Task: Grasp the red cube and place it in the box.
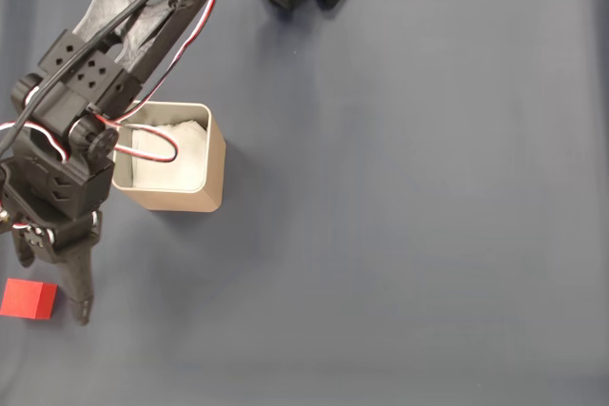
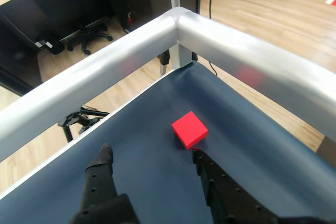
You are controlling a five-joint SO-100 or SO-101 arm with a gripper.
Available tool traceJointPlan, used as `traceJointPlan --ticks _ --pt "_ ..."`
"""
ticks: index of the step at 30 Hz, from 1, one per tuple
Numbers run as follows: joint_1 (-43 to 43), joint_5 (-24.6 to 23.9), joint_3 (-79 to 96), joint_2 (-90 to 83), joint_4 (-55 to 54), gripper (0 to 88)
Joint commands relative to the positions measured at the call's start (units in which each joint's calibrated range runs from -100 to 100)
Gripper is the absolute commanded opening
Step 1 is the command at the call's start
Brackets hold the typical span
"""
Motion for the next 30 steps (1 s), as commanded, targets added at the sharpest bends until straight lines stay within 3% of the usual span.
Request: traceJointPlan --ticks 1,30 --pt "1.2 0.0 -4.4 1.2 -2.2 39.2" --pt "4.3 1.9 -7.0 13.4 -15.1 42.5"
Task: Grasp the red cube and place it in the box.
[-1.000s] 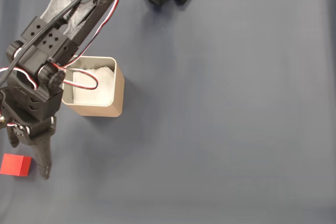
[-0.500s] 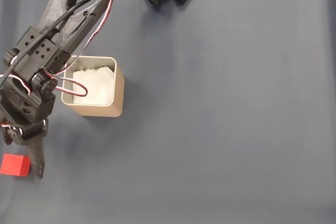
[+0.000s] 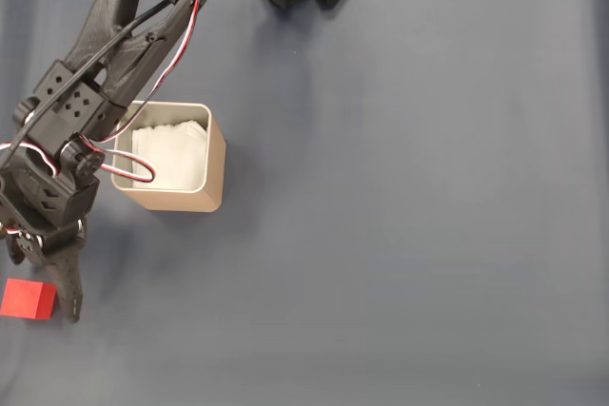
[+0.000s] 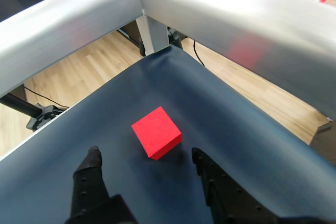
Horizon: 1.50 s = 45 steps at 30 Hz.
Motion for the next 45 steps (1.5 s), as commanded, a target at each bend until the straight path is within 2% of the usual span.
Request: traceJointPlan --ticks 1,21,45 --pt "0.4 0.2 -3.7 -0.4 -3.1 42.4" --pt "0.6 -0.5 -3.7 2.4 -10.5 38.6" --pt "1.1 -1.0 -3.7 2.1 -12.9 27.6"
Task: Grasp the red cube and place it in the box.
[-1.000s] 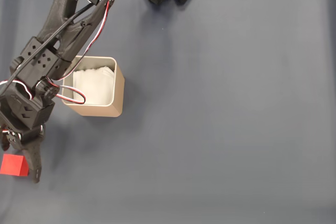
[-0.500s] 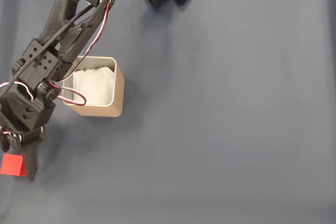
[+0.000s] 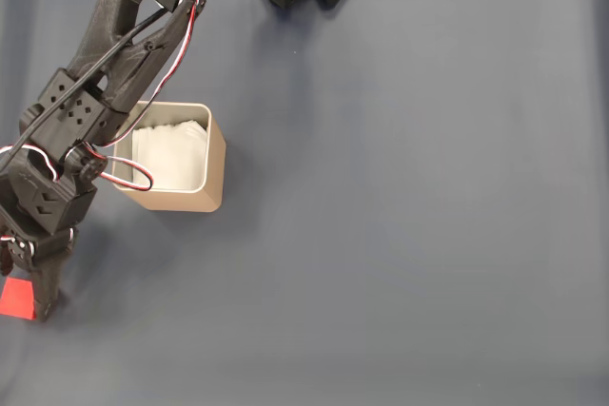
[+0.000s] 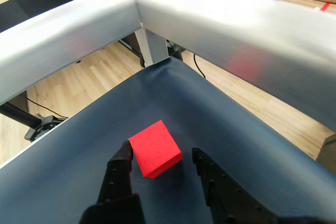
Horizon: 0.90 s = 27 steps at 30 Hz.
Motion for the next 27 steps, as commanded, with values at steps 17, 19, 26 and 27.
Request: traceJointPlan --ticks 17,19,26,27 --pt "0.9 -1.0 -3.1 -1.6 -2.2 23.5" --pt "0.9 -1.3 -3.1 -1.6 -2.2 23.0" --pt "0.9 -1.7 -3.1 -1.6 -2.5 21.8" --pt "0.9 -1.7 -3.0 -1.6 -2.5 21.8"
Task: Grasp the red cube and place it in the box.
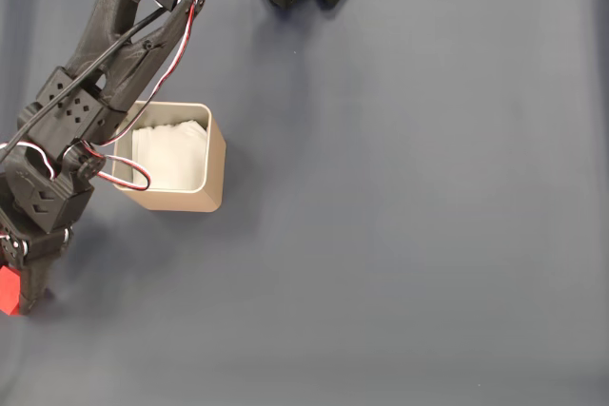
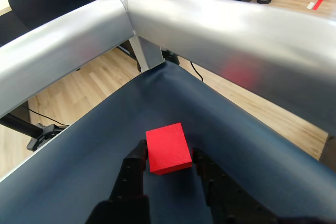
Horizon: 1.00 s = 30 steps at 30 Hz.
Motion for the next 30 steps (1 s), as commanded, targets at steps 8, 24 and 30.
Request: traceJointPlan --ticks 8,24,30 --pt "-0.2 1.0 -0.6 -3.2 -0.6 17.6" --pt "-1.5 0.8 5.2 -8.3 0.5 5.5" --pt "-2.4 0.7 12.8 -14.7 1.5 5.5"
